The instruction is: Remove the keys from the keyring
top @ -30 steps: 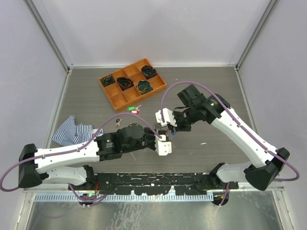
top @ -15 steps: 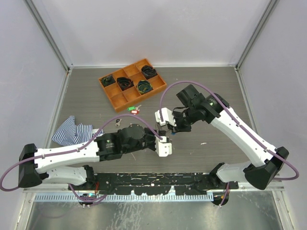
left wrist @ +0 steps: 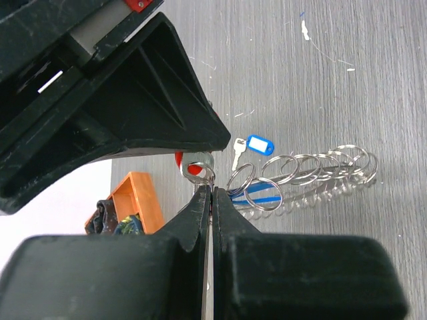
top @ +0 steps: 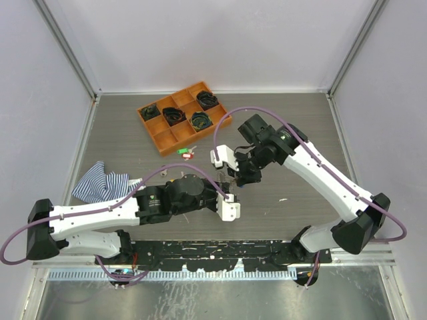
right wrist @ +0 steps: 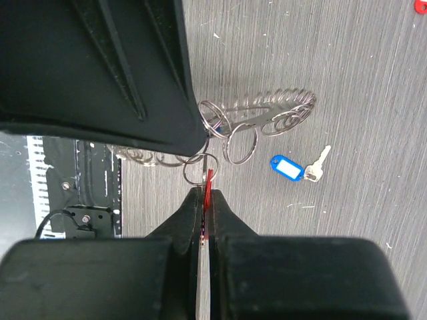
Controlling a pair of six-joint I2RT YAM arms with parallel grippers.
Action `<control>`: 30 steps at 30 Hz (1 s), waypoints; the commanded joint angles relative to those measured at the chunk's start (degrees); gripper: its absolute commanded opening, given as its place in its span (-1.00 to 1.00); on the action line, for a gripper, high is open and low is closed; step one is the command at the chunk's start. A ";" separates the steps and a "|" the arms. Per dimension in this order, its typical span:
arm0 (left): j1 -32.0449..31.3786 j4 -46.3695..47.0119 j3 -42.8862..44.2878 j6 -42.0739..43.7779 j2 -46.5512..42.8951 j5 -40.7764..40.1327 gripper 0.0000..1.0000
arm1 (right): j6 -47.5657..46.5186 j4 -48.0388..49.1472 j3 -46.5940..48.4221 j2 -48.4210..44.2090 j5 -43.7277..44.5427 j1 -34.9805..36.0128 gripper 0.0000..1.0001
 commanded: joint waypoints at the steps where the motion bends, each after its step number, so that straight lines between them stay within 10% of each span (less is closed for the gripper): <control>1: -0.80 1.93 1.90 2.08 0.00 -1.01 -1.00 | 3.39 0.34 3.58 1.07 -0.85 0.09 -0.99; 30: -0.73 1.48 2.06 0.28 1.65 -4.80 -1.00 | 2.76 -1.59 4.00 -0.16 -4.46 2.02 -0.98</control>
